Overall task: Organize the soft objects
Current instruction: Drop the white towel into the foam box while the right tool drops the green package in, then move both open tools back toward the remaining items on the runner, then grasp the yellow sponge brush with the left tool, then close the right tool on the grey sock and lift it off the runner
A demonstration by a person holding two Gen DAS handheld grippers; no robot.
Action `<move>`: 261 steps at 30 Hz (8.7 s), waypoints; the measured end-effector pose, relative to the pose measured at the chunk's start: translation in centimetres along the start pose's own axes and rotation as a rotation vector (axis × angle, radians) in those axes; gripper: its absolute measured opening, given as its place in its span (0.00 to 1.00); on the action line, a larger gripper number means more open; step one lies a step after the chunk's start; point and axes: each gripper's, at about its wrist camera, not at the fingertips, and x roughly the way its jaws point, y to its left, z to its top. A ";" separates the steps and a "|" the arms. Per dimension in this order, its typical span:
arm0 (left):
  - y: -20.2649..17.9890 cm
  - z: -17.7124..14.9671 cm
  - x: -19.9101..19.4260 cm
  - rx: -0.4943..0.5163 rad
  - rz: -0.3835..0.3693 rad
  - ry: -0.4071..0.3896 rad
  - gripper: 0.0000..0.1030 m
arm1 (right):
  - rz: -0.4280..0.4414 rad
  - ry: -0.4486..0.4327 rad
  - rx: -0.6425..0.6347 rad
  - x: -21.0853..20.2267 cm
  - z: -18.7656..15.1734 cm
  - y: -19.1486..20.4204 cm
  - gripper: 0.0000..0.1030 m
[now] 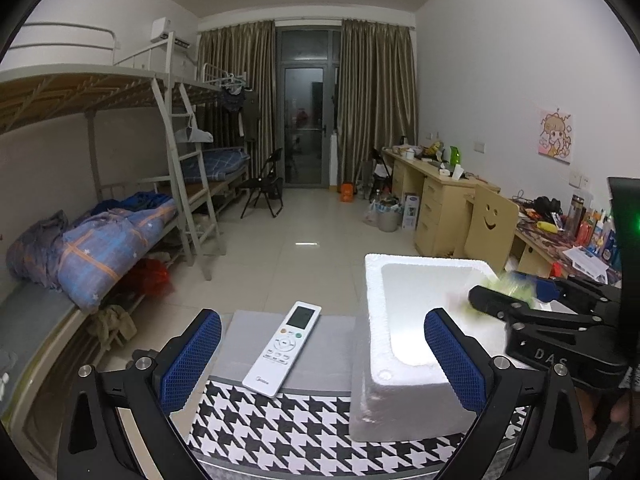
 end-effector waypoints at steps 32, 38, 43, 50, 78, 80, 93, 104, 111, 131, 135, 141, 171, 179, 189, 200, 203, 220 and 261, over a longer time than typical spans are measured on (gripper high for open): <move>-1.9 -1.0 -8.1 0.046 -0.017 -0.057 0.99 | -0.039 -0.132 0.019 -10.9 -1.6 0.1 0.89; -2.7 -1.7 -9.8 0.046 -0.024 -0.061 0.99 | -0.041 -0.159 0.001 -13.1 -2.5 0.4 0.89; -3.3 -2.3 -11.2 0.049 -0.033 -0.072 0.99 | -0.029 -0.179 0.005 -14.8 -3.5 0.1 0.89; -4.4 -3.1 -13.1 0.070 -0.052 -0.093 0.99 | -0.035 -0.196 0.002 -16.5 -4.9 -0.5 0.89; -6.5 -7.5 -17.4 0.045 -0.124 -0.155 0.99 | -0.067 -0.244 0.004 -20.4 -10.6 -1.9 0.89; -6.7 -8.1 -17.6 0.041 -0.117 -0.162 0.99 | -0.057 -0.244 0.003 -20.6 -11.3 -1.9 0.89; -7.9 -12.1 -19.1 0.000 -0.094 -0.194 0.99 | -0.050 -0.247 -0.061 -22.2 -14.5 -1.9 0.89; -10.2 -13.7 -19.3 0.037 -0.129 -0.192 0.99 | -0.098 -0.245 -0.040 -23.2 -17.1 -3.5 0.89; -12.3 -14.4 -19.0 0.063 -0.199 -0.183 0.99 | -0.123 -0.240 0.002 -23.9 -18.3 -5.4 0.89; -17.4 -15.0 -15.6 0.112 -0.363 -0.088 0.99 | -0.209 -0.200 0.083 -24.7 -21.9 -9.5 0.89; -18.4 -15.2 -14.8 0.125 -0.391 -0.066 0.99 | -0.222 -0.194 0.102 -24.7 -22.6 -10.3 0.89; -20.1 -15.8 -14.3 0.164 -0.434 -0.043 0.99 | -0.247 -0.184 0.138 -25.0 -23.6 -11.7 0.89; -28.6 -18.5 -9.5 0.395 -0.596 0.142 0.74 | -0.295 -0.050 0.223 -23.0 -28.3 -15.7 0.89; -29.5 -19.1 -7.8 0.411 -0.593 0.204 0.59 | -0.271 -0.029 0.241 -22.3 -28.4 -16.1 0.89; -29.5 -19.5 -6.5 0.403 -0.615 0.253 0.29 | -0.224 -0.005 0.208 -20.6 -27.7 -15.7 0.89; -29.3 -19.4 -5.7 0.381 -0.624 0.270 0.15 | -0.195 0.066 0.248 -19.3 -28.4 -16.2 0.89; -28.9 -19.2 -6.1 0.370 -0.630 0.257 0.15 | -0.184 0.081 0.248 -19.1 -28.6 -15.9 0.89; -27.6 -18.4 -7.7 0.336 -0.630 0.192 0.11 | -0.177 0.202 0.352 -17.8 -29.9 -16.6 0.43; -22.6 -17.4 -11.3 0.257 -0.601 0.108 0.11 | -0.242 0.280 0.265 -14.0 -27.9 -14.8 0.13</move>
